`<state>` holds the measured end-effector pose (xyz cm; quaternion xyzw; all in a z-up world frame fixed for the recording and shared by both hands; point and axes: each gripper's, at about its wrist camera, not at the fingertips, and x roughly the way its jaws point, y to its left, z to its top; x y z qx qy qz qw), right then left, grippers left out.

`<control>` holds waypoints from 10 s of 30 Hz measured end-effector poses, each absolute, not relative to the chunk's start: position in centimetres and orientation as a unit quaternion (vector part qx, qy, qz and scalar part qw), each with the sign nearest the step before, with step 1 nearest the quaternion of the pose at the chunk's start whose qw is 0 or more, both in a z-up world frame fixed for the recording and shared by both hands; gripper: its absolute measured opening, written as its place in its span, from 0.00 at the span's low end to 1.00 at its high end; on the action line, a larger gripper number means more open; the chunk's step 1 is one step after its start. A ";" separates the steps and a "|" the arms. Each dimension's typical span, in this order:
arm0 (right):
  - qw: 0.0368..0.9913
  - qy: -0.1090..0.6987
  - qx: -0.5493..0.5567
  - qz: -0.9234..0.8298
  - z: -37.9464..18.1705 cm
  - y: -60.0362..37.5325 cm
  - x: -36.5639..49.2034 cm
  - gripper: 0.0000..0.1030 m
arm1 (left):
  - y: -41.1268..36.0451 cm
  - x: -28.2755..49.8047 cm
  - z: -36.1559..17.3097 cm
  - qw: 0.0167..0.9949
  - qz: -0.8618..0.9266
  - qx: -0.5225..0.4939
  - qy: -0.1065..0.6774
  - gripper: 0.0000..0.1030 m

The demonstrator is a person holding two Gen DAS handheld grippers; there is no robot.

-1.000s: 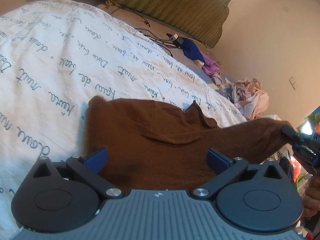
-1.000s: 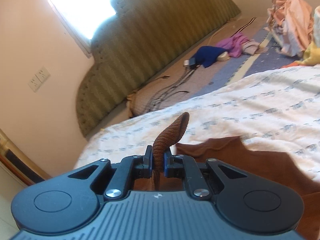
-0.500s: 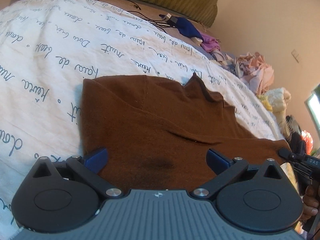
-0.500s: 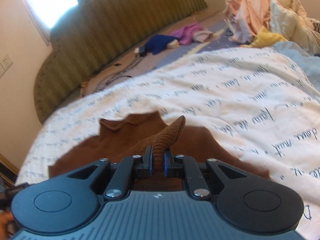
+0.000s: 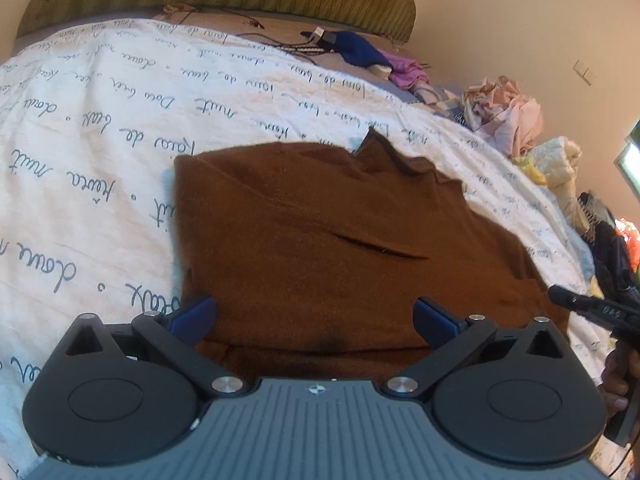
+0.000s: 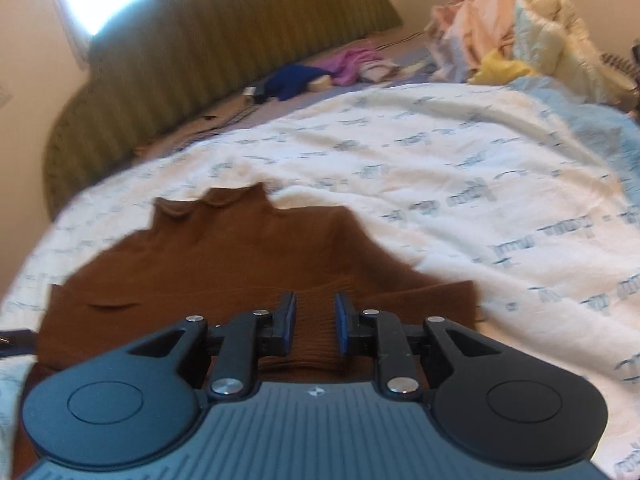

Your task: Fold small clothes

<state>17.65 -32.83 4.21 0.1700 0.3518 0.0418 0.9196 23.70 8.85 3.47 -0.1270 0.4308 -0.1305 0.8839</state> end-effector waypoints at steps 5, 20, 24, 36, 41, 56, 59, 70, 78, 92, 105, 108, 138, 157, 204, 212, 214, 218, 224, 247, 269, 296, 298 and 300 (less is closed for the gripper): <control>0.919 0.372 0.108 0.065 2.7 -28.9 19.1 0.19 | 9.0 24.2 1.0 0.878 -0.098 -0.108 0.456 1.00; 0.928 0.368 0.017 0.062 1.9 -27.0 13.6 0.35 | 6.2 17.4 2.1 0.899 -0.120 -0.047 0.420 1.00; 0.929 0.366 -0.007 0.045 0.9 -26.2 10.5 0.39 | 5.3 12.5 1.0 0.899 -0.100 -0.026 0.426 0.99; 0.933 0.348 -0.079 0.044 -0.1 -22.8 0.0 0.73 | 3.6 2.6 -0.1 0.896 -0.120 0.057 0.424 1.00; 0.927 0.372 -0.030 0.031 0.7 -25.4 -1.5 0.79 | 4.3 -0.3 0.3 0.896 -0.105 0.062 0.427 1.00; 0.928 0.369 -0.010 0.051 0.4 -18.9 -7.0 0.84 | 1.0 -4.0 0.3 0.898 -0.107 0.053 0.423 1.00; 0.927 0.373 -0.002 0.041 0.4 -18.8 -7.7 0.84 | 1.1 -4.6 0.3 0.898 -0.098 0.052 0.426 1.00; 0.927 0.374 -0.001 0.035 0.2 -19.2 -9.8 0.87 | 1.5 -7.7 0.7 0.893 -0.092 0.057 0.437 1.00; 0.927 0.373 0.000 0.032 0.2 -19.2 -10.6 0.88 | 2.3 -8.6 1.2 0.889 -0.094 0.048 0.446 1.00; 0.933 0.357 0.011 0.045 -0.4 -19.8 -11.1 0.93 | 1.4 -5.6 1.2 0.891 -0.079 0.005 0.447 1.00; 0.934 0.344 -0.011 0.094 -0.3 -21.5 -13.1 0.99 | 3.6 -5.8 1.8 0.883 -0.059 0.009 0.466 1.00; 0.934 0.342 -0.019 0.098 -0.3 -21.2 -13.4 0.99 | 4.0 -5.8 2.0 0.883 -0.056 0.002 0.465 1.00; 0.938 0.335 -0.024 0.086 -0.6 -20.7 -14.2 1.00 | 3.9 -6.9 0.9 0.890 -0.104 0.052 0.442 1.00; 0.941 0.329 0.009 0.082 0.7 -23.5 -14.7 1.00 | 10.6 -7.0 3.3 0.887 -0.089 -0.074 0.447 1.00; 0.872 0.377 0.286 0.124 0.4 -30.9 -13.4 0.07 | 17.9 -2.1 -2.0 0.715 -0.204 -0.440 0.505 0.03; 0.884 0.341 0.288 0.140 3.7 -31.7 -12.7 0.07 | 18.8 -1.5 0.4 0.725 -0.218 -0.460 0.464 0.03; 0.877 0.336 0.311 0.146 4.2 -32.1 -12.3 0.07 | 18.9 -1.4 0.9 0.723 -0.221 -0.471 0.454 0.03; 0.888 0.319 0.294 0.153 6.1 -31.9 -11.2 0.07 | 19.0 -0.5 2.5 0.728 -0.229 -0.479 0.434 0.03; 0.900 0.296 0.282 0.153 8.9 -32.1 -7.1 0.07 | 19.5 3.5 4.6 0.731 -0.221 -0.501 0.406 0.03; 0.895 0.345 0.266 0.098 7.5 -34.1 15.2 0.07 | 15.5 25.6 4.3 0.780 -0.148 -0.443 0.417 0.03; 0.864 0.382 0.326 0.048 2.6 -35.9 30.2 0.08 | 13.5 39.5 0.7 0.777 -0.114 -0.424 0.451 0.04; 0.892 0.361 0.216 0.166 3.2 -32.9 21.2 0.87 | 8.5 25.1 4.0 0.850 -0.208 -0.233 0.425 0.70; 0.903 0.372 0.166 0.134 2.2 -32.7 20.4 0.87 | 8.5 25.0 2.0 0.852 -0.189 -0.214 0.439 0.66; 0.913 0.383 0.115 0.080 1.0 -33.3 19.8 0.87 | 9.2 25.1 1.0 0.861 -0.173 -0.202 0.434 0.51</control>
